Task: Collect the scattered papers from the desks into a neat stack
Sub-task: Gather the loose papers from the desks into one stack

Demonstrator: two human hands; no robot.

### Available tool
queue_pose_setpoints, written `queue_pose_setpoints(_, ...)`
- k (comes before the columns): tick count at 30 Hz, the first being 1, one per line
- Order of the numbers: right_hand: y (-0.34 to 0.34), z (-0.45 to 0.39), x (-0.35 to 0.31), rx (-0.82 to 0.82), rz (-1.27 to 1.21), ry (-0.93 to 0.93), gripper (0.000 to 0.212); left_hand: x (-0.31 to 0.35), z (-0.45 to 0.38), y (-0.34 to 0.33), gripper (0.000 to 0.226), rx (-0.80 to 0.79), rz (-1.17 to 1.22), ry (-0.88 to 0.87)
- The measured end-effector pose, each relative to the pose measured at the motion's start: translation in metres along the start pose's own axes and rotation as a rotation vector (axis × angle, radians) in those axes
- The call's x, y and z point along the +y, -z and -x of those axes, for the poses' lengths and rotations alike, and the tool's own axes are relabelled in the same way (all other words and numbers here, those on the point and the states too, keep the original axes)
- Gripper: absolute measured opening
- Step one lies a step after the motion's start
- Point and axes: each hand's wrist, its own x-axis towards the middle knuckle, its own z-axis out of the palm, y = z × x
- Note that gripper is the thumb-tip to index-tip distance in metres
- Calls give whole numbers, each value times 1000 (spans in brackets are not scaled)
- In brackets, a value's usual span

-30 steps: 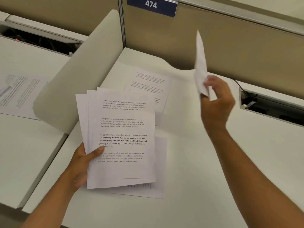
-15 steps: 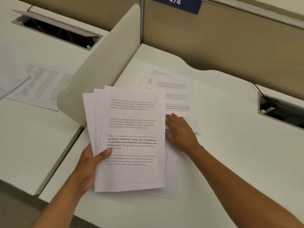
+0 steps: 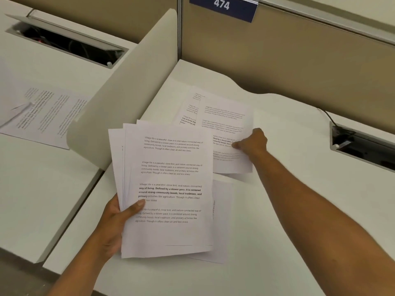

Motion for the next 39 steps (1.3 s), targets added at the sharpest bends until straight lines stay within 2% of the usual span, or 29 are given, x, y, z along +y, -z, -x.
queue_pose_setpoints(4, -12, -6, -11, -34, -222, -35, 67, -1, -1, 0, 55, -13, 1, 6)
queue_pose_setpoints(6, -26, -5, -20, -39, -199, -54, 63, -1, -1, -2, 56, -12, -14, 11)
queue_pose_setpoints(11, -59, 6, -41, 66, 70, -93, 76, -1, -1, -3, 57, 1, -29, 23)
queue_pose_setpoints(15, -63, 3, -43, 59, -117, -96, 81, 0, -1, -5, 51, 5, -22, 21)
queue_pose_setpoints(16, -62, 0, -42, 36, -149, -109, 75, 0, 0, -6, 50, 5, -20, 23)
queue_pose_setpoints(19, -57, -7, -33, 15, -193, -117, 28, -1, 1, -9, 49, 4, -20, 37)
queue_pose_setpoints(21, -52, -8, -28, 15, -177, -76, 17, -1, 1, -10, 43, 1, -27, 42)
queue_pose_setpoints(22, -48, -7, -24, 11, -179, -34, 8, -1, 1, -11, 42, -2, -30, 43)
queue_pose_setpoints(24, -36, -8, -14, 6, -222, 24, 31, -1, 0, -11, 44, -3, -34, 43)
queue_pose_setpoints(27, 0, -5, 5, 43, -289, 97, 40, 0, -2, -12, 54, 9, -34, 35)
queue_pose_setpoints(33, 95, 22, 67, 179, -422, 154, 36, 1, -8, -28, 56, 17, -30, 9)
queue_pose_setpoints(36, 124, 65, 91, 173, -478, 122, 22, 1, -10, -42, 52, 27, -9, -6)
queue_pose_setpoints(39, 119, 110, 105, 114, -541, 147, 12, 1, -13, -61, 45, 34, -6, -19)
